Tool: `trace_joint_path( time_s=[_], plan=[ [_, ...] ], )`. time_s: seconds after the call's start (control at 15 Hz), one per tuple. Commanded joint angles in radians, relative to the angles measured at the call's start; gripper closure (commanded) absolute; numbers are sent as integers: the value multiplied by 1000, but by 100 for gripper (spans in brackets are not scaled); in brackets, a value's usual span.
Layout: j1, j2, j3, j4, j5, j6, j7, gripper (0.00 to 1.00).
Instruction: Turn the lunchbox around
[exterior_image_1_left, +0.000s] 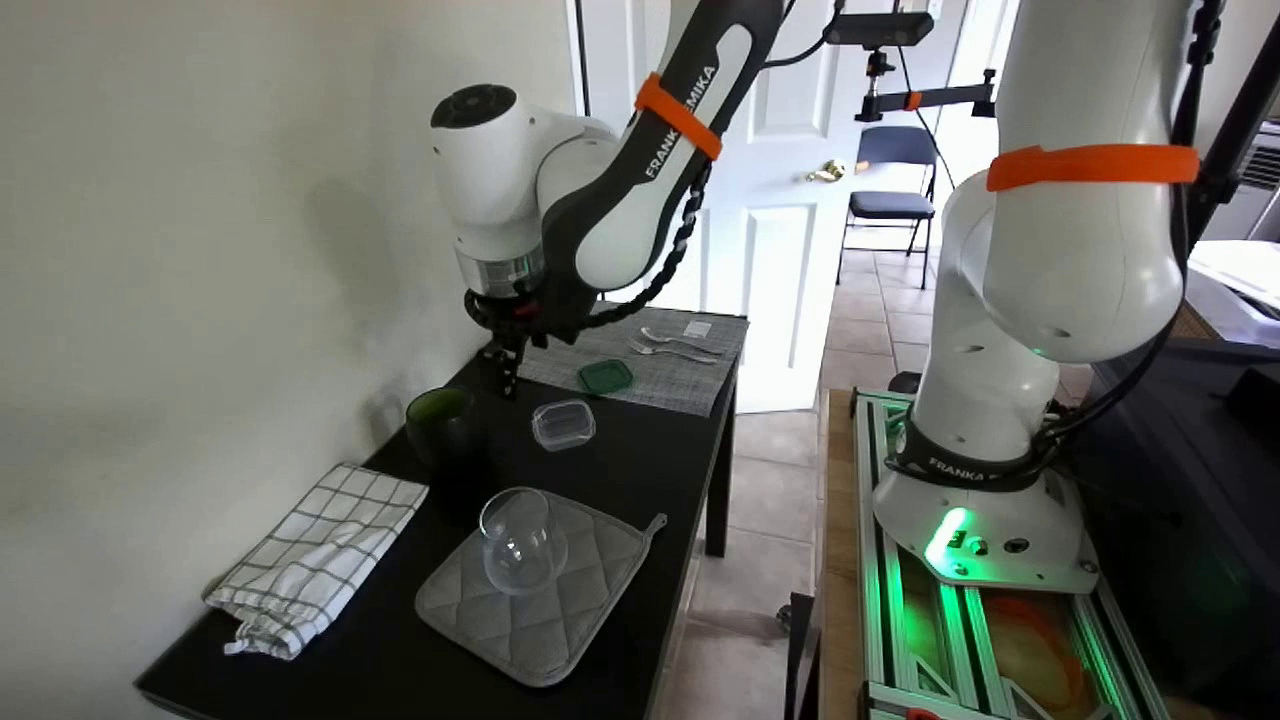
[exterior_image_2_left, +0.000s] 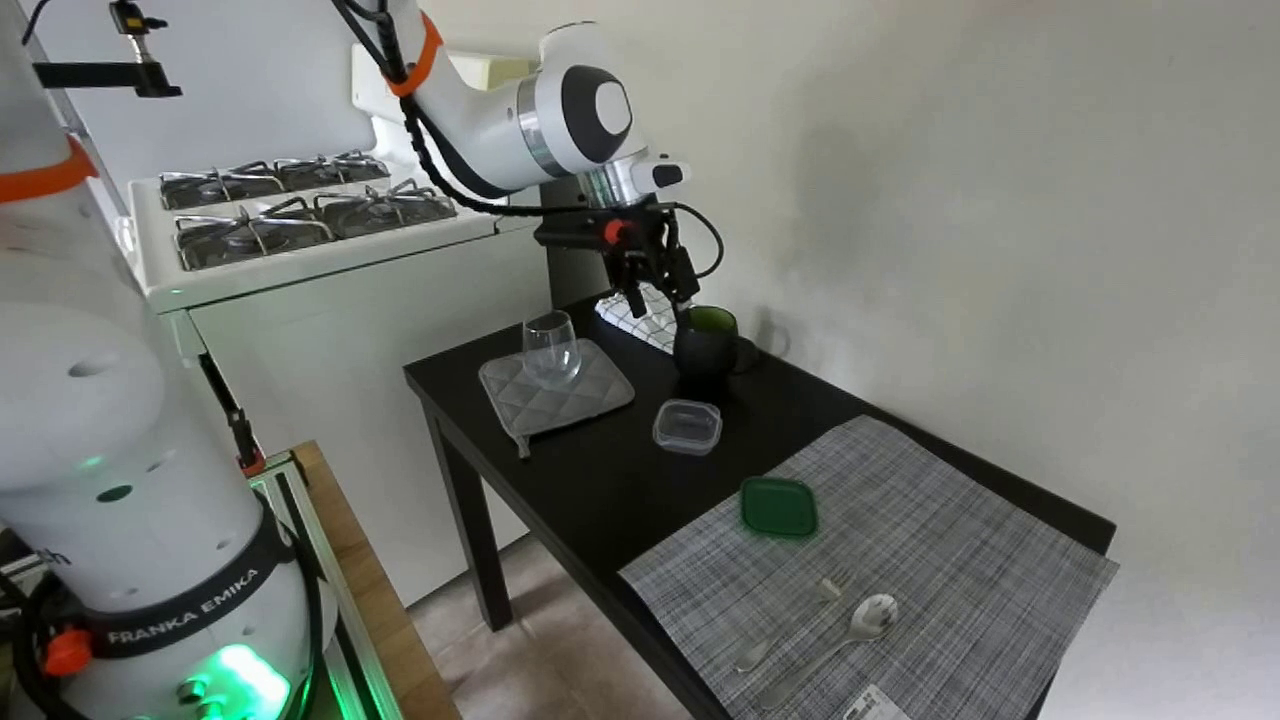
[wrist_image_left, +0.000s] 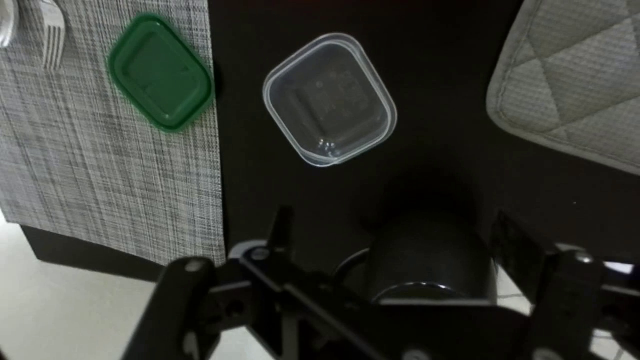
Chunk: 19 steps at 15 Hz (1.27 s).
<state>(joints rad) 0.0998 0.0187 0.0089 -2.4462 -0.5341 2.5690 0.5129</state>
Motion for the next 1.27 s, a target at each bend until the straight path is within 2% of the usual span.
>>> trace_joint_path(
  time_s=[0.0,0.33,0.8,0.87,1.2],
  plan=[
    [-23,-97,12,-38,126,-87,-28,0],
    [-63,-179,14,-52,188,-162,8,0],
    [-143,-307,7,-138,270,-178,45,0],
    [-143,-237,23,-78,250,-175,18,0],
    [-166,-280,24,-110,257,-174,26,0]
  ],
)
